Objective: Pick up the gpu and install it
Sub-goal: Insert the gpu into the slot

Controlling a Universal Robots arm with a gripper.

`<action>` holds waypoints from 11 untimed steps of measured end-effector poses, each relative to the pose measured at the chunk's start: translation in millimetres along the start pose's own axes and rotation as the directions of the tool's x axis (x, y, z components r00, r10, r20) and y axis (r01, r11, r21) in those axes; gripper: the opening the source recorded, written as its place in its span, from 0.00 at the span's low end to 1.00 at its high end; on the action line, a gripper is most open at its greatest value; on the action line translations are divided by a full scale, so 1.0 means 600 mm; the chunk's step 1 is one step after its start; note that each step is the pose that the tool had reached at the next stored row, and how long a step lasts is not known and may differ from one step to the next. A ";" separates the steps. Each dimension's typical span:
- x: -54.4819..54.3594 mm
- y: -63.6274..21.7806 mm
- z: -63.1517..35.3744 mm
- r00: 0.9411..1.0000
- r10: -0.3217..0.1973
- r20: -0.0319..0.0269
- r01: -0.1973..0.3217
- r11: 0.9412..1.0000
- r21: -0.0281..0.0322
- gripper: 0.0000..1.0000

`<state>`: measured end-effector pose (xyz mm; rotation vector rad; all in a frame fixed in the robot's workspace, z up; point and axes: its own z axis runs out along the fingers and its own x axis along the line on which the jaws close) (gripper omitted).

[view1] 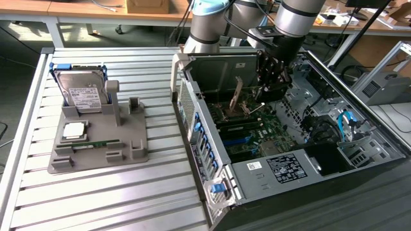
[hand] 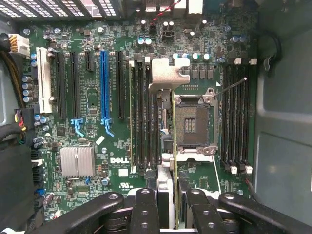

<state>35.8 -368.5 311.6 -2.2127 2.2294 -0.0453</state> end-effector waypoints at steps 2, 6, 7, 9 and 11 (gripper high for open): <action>0.000 0.000 0.000 1.000 0.000 0.003 0.000 1.000 0.000 0.27; 0.000 0.000 0.000 0.998 0.001 0.062 -0.001 1.000 -0.001 0.27; 0.000 0.000 0.000 0.998 0.001 0.066 -0.001 1.000 0.000 0.27; 0.000 0.000 0.000 0.998 0.002 0.066 -0.002 1.000 -0.001 0.27; 0.000 0.000 0.001 0.998 0.002 0.066 -0.001 1.000 -0.014 0.27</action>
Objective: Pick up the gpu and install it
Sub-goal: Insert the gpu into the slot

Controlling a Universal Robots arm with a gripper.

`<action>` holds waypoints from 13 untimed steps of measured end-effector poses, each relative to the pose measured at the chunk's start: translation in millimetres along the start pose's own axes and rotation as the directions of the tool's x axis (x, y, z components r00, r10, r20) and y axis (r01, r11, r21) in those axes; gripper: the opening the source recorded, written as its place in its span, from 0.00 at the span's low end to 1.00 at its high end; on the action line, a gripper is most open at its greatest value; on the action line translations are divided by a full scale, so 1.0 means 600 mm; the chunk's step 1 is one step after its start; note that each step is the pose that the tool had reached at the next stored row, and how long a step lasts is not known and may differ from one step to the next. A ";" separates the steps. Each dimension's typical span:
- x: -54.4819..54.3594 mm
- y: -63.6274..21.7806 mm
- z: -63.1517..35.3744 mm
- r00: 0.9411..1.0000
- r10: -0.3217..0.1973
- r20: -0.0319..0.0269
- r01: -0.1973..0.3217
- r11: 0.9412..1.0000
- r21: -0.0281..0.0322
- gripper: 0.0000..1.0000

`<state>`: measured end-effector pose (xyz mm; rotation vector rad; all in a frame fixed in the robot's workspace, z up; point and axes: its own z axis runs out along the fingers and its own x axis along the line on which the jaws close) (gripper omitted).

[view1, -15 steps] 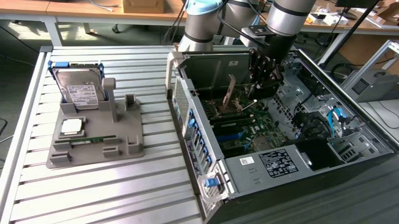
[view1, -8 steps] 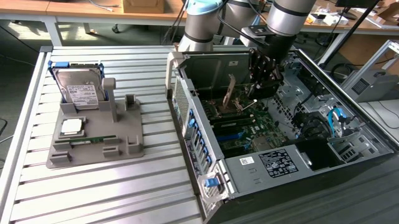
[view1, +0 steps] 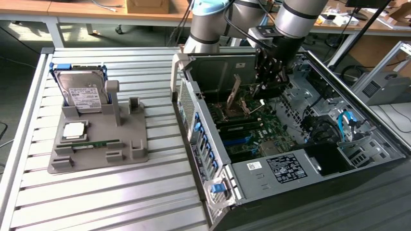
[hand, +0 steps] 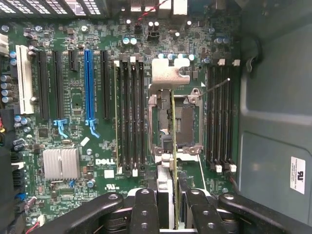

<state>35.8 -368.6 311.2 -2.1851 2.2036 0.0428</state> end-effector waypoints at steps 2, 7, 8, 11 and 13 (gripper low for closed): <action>0.000 0.000 0.001 1.000 0.002 -0.001 -0.002 0.999 -0.034 0.27; 0.000 0.000 0.001 1.000 0.002 -0.001 -0.002 0.999 -0.037 0.27; 0.000 0.000 0.001 1.000 0.002 0.000 -0.002 0.999 -0.037 0.27; 0.001 0.000 0.001 1.000 0.002 0.000 -0.002 0.999 -0.037 0.27; 0.002 0.000 0.001 1.000 0.002 0.000 -0.002 0.999 -0.037 0.27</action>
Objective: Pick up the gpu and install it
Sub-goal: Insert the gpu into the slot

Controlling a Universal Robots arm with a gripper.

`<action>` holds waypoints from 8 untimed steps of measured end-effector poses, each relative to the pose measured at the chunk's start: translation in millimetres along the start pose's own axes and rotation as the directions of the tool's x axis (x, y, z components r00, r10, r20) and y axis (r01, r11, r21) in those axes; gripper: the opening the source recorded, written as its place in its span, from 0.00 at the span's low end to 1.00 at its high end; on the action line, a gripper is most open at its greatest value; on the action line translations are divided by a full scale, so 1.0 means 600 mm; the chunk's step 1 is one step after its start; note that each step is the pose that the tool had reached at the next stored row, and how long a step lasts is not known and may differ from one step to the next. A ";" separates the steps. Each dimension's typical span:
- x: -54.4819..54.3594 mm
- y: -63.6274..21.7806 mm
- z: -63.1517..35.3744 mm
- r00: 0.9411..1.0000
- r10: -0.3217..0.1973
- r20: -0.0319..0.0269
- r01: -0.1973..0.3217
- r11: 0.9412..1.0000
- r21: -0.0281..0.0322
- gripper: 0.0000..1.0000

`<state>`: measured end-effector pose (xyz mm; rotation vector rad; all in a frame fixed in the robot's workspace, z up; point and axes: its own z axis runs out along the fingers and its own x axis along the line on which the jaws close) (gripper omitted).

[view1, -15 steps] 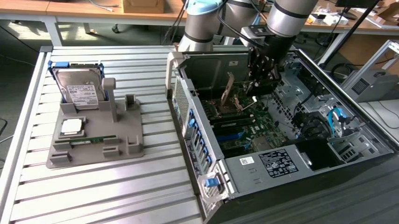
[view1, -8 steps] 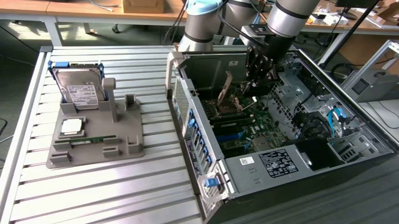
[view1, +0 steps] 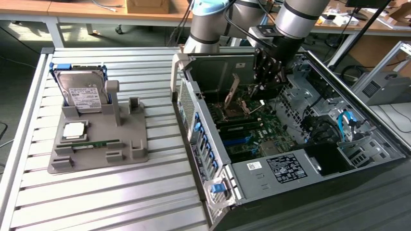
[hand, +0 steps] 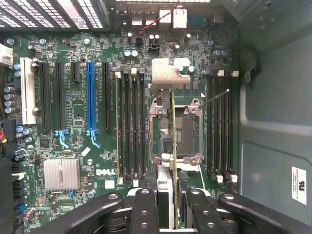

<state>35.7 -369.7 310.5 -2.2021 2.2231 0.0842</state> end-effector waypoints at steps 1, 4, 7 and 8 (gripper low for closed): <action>0.000 0.000 0.000 1.000 0.000 0.000 0.000 1.000 0.000 0.27; 0.002 0.000 0.000 1.000 0.000 0.000 0.000 1.000 0.000 0.27; 0.003 0.000 0.000 1.000 0.000 0.000 0.000 1.000 0.000 0.27; 0.003 0.000 0.000 1.000 0.000 0.000 0.000 1.000 0.000 0.27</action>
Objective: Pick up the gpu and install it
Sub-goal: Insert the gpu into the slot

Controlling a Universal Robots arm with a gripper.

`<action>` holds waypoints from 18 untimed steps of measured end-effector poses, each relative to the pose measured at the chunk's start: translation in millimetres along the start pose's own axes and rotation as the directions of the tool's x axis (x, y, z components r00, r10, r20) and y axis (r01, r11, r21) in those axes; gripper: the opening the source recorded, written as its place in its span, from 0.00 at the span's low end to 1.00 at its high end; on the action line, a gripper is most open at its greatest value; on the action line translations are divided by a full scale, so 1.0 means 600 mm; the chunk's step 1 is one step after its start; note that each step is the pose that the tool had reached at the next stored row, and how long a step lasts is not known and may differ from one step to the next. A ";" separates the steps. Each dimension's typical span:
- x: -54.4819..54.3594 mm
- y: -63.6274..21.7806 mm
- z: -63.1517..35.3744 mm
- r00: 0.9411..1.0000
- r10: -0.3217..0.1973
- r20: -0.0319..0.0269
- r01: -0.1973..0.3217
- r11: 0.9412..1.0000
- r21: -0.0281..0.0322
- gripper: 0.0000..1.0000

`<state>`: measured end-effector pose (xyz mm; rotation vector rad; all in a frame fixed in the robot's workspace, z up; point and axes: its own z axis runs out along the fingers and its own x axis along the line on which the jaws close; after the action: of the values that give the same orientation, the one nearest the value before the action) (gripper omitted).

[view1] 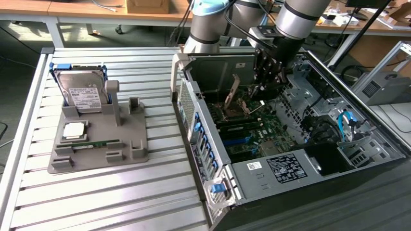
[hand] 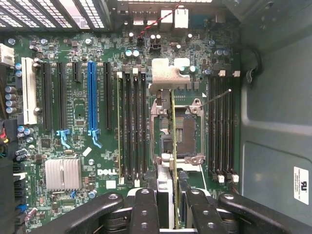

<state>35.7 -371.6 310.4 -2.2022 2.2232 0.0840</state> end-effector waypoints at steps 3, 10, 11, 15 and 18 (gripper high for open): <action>0.010 0.000 0.001 1.000 0.000 -0.003 0.000 1.000 0.000 0.27; 0.011 0.000 0.001 1.000 0.000 -0.003 0.000 1.000 0.000 0.27; 0.011 0.000 0.001 1.000 0.000 -0.003 0.000 1.000 0.000 0.27; 0.012 0.002 0.001 1.000 0.000 -0.003 0.000 1.000 0.000 0.27; 0.012 0.003 0.001 1.000 0.000 -0.003 0.000 1.000 0.000 0.27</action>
<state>33.6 -378.6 309.2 -2.2038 2.2247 0.0806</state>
